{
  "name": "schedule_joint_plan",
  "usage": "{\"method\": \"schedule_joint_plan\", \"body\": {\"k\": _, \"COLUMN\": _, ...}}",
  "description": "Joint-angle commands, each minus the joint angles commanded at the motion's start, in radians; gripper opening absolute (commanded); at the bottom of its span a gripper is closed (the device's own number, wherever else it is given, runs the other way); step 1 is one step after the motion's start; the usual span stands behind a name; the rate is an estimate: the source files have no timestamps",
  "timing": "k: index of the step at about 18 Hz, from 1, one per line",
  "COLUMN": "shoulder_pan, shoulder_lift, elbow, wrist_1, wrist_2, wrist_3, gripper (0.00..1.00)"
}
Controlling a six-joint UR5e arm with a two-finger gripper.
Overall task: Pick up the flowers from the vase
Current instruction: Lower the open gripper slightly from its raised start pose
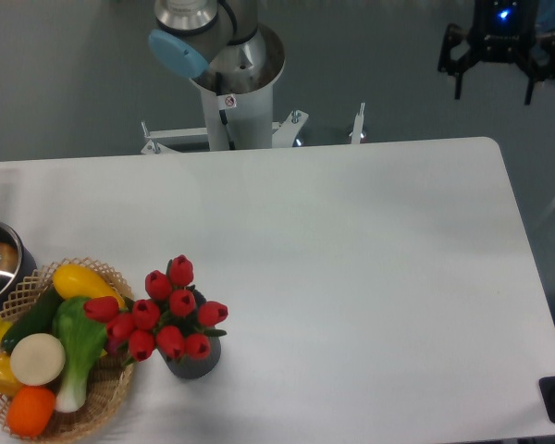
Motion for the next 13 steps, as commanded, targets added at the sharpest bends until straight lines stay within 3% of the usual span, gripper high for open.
{"method": "schedule_joint_plan", "body": {"k": 6, "shoulder_pan": -0.002, "shoulder_lift": 0.003, "elbow": -0.003, "wrist_1": 0.0, "wrist_2": 0.0, "wrist_3": -0.002, "gripper": 1.0}}
{"method": "schedule_joint_plan", "body": {"k": 10, "shoulder_pan": -0.003, "shoulder_lift": 0.002, "elbow": -0.041, "wrist_1": 0.008, "wrist_2": 0.0, "wrist_3": -0.002, "gripper": 1.0}}
{"method": "schedule_joint_plan", "body": {"k": 13, "shoulder_pan": -0.031, "shoulder_lift": -0.005, "elbow": -0.086, "wrist_1": 0.093, "wrist_2": 0.0, "wrist_3": -0.002, "gripper": 1.0}}
